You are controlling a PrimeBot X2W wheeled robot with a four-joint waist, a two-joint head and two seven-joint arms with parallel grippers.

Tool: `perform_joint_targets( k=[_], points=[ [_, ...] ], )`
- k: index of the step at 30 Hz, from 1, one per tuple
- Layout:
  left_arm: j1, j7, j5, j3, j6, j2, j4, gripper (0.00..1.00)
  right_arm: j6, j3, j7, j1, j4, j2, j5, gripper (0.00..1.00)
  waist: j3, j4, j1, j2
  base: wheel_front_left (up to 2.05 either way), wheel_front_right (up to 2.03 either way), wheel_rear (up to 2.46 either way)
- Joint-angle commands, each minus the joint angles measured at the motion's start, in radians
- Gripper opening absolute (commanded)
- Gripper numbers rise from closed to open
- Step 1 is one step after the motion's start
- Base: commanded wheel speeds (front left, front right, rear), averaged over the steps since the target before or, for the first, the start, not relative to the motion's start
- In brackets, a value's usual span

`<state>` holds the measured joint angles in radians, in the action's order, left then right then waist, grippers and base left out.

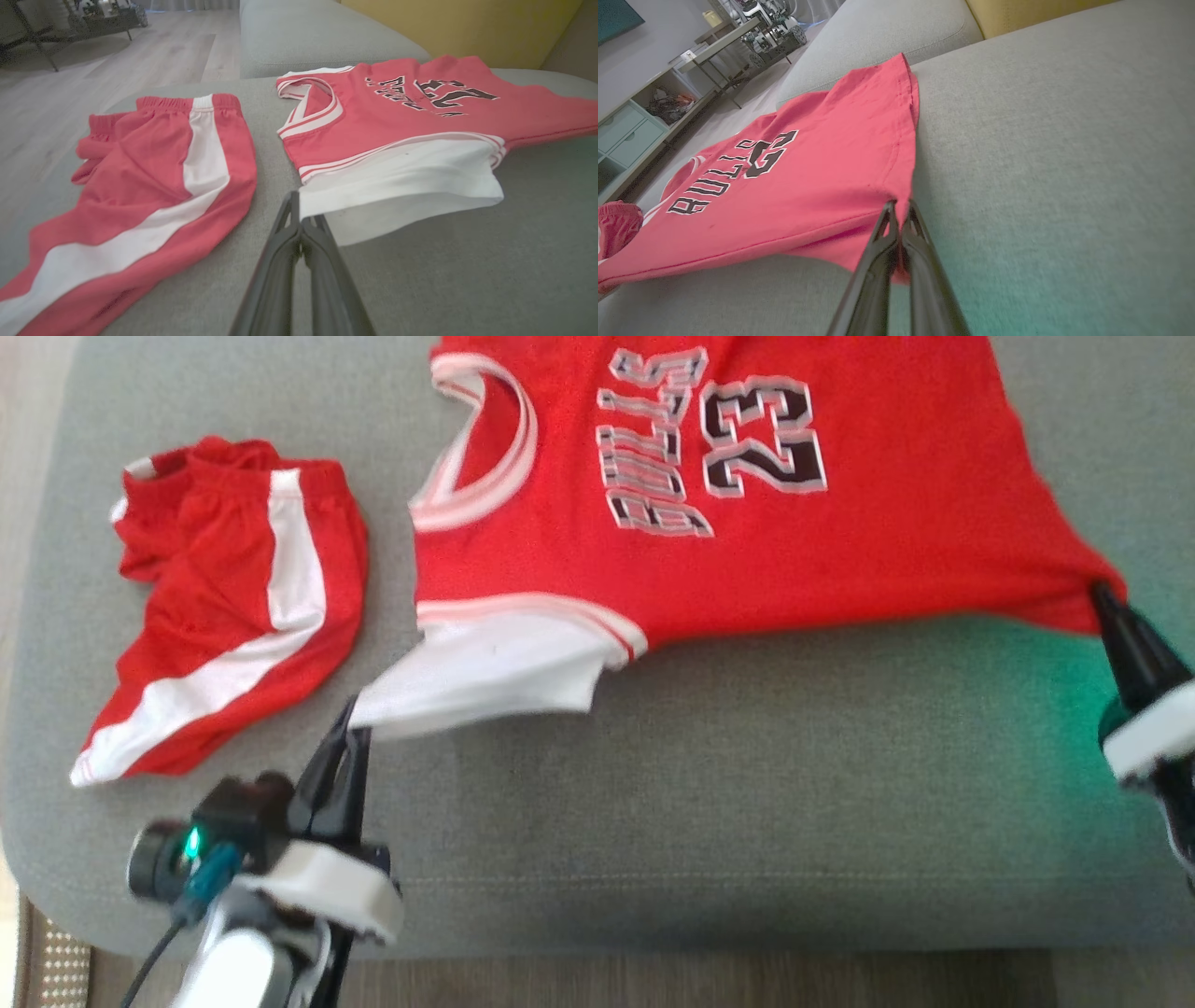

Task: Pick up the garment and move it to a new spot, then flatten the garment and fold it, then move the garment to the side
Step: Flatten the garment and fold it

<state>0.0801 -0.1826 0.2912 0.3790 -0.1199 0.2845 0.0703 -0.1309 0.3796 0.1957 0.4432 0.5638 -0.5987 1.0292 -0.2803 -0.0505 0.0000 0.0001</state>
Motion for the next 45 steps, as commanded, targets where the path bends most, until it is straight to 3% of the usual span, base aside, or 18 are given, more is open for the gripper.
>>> perform_joint_targets(
  k=[1, 10, 13, 15, 20, 25, 33, 43, 44, 45],
  points=[
    [-0.020, 0.015, 0.017, -0.043, -0.014, 0.031, -0.053, 0.00, 0.000, -0.017, 0.013, -0.039, -0.030, -0.046, -0.006, 0.00, 0.026, -0.002, 0.0000, -0.0001, 0.00, 0.00, 0.00],
    [-0.181, 0.213, 0.084, -0.042, -0.066, 0.058, -0.355, 0.00, 0.000, -0.171, -0.044, -0.242, -0.169, -0.052, -0.087, 0.00, 0.052, 0.012, 0.0000, -0.0001, 0.00, 0.00, 0.00],
    [-0.152, 0.246, 0.096, -0.053, -0.078, 0.053, -0.409, 0.00, 0.000, -0.232, -0.077, -0.253, -0.218, -0.016, -0.146, 0.00, 0.055, 0.013, 0.0000, -0.0001, 0.00, 0.00, 0.00],
    [-0.106, 0.237, 0.099, -0.053, -0.064, 0.047, -0.406, 0.00, 0.000, -0.265, -0.109, -0.251, -0.238, 0.019, -0.194, 0.00, 0.057, 0.009, 0.0000, -0.0001, 0.00, 0.00, 0.00],
    [0.025, 0.164, 0.147, -0.047, -0.004, -0.011, -0.266, 0.00, 0.000, -0.327, -0.179, -0.210, -0.248, 0.096, -0.328, 0.00, 0.045, -0.002, 0.0000, -0.0001, 0.00, 0.00, 0.00],
    [0.180, 0.093, 0.123, -0.031, 0.034, -0.045, -0.103, 0.00, 0.000, -0.360, -0.215, -0.138, -0.242, 0.148, -0.407, 0.00, 0.006, -0.007, 0.0000, -0.0001, 0.00, 0.00, 0.00],
    [0.402, 0.024, 0.079, -0.018, 0.061, -0.077, 0.086, 0.00, 0.000, -0.372, -0.219, 0.016, -0.189, 0.149, -0.481, 0.00, -0.085, -0.014, 0.0000, -0.0001, 0.00, 0.00, 0.00],
    [0.575, -0.016, 0.026, 0.023, 0.071, -0.113, 0.286, 0.00, 0.000, -0.332, -0.189, 0.159, -0.091, 0.142, -0.485, 0.00, -0.167, -0.021, 0.0000, -0.0001, 0.00, 0.00, 0.00],
    [0.586, -0.024, 0.018, 0.027, 0.068, -0.116, 0.303, 0.00, 0.000, -0.325, -0.181, 0.172, -0.077, 0.142, -0.483, 0.05, -0.170, -0.021, 0.0000, -0.0001, 0.00, 0.00, 0.00],
    [0.596, -0.033, 0.011, 0.030, 0.066, -0.119, 0.319, 0.00, 0.000, -0.317, -0.172, 0.184, -0.063, 0.142, -0.482, 0.25, -0.171, -0.020, 0.0000, -0.0001, 0.00, 0.00, 0.00]
  ],
)
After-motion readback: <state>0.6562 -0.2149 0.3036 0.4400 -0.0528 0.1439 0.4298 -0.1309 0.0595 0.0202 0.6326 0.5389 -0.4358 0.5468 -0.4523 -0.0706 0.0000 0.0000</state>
